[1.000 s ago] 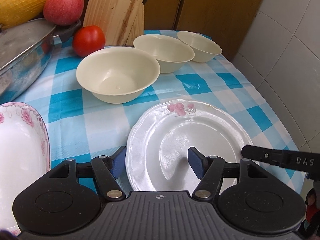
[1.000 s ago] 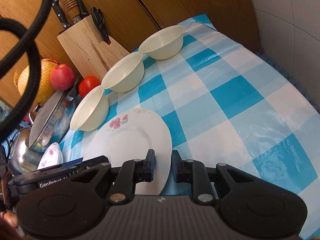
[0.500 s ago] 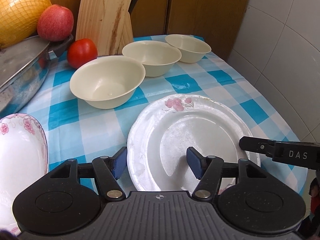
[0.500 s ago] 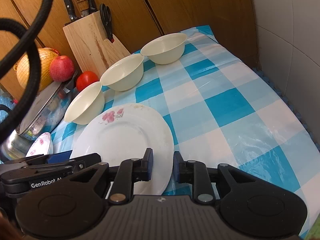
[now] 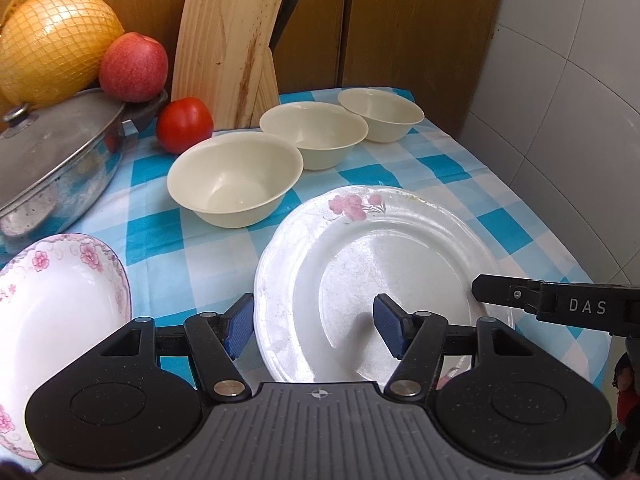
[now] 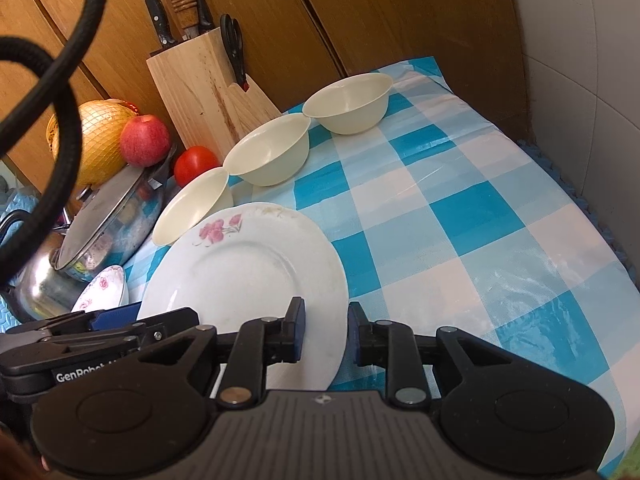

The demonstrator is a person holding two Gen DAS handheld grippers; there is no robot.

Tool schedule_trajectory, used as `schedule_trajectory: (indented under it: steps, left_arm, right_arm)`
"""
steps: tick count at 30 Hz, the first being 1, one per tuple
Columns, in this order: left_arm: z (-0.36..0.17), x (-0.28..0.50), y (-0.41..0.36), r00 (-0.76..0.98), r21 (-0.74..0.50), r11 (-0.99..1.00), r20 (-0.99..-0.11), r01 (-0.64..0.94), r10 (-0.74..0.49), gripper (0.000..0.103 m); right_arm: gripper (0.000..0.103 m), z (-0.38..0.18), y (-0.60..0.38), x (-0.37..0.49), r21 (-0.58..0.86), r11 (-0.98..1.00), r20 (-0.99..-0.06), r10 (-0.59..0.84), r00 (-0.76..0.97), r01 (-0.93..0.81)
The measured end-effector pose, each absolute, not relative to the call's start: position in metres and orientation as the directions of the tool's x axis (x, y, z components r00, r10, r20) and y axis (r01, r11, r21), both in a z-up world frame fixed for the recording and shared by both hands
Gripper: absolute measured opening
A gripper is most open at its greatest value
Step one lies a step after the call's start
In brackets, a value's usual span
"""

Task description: Organize plates and bowls

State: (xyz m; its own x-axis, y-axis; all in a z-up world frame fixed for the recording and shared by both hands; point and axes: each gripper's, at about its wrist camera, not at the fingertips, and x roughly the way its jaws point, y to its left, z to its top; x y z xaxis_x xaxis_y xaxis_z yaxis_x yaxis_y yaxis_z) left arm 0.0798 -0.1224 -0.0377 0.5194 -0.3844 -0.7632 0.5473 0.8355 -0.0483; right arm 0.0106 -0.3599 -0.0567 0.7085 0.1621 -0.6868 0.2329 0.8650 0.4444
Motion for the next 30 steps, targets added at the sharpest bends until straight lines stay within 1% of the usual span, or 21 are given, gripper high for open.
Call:
schedule_trajectory:
  steps: [21, 30]
  left_arm:
    - [-0.027, 0.062, -0.082, 0.571, -0.019, 0.88, -0.755, 0.474, -0.323, 0.07]
    - [-0.031, 0.053, -0.07, 0.572, -0.008, 0.895, -0.766, 0.447, -0.293, 0.07]
  right_arm:
    - [0.022, -0.048, -0.324, 0.01, 0.456, 0.882, -0.681, 0.26, 0.685, 0.119]
    - [0.022, -0.048, -0.312, 0.008, 0.447, 0.891, -0.687, 0.282, 0.67, 0.084]
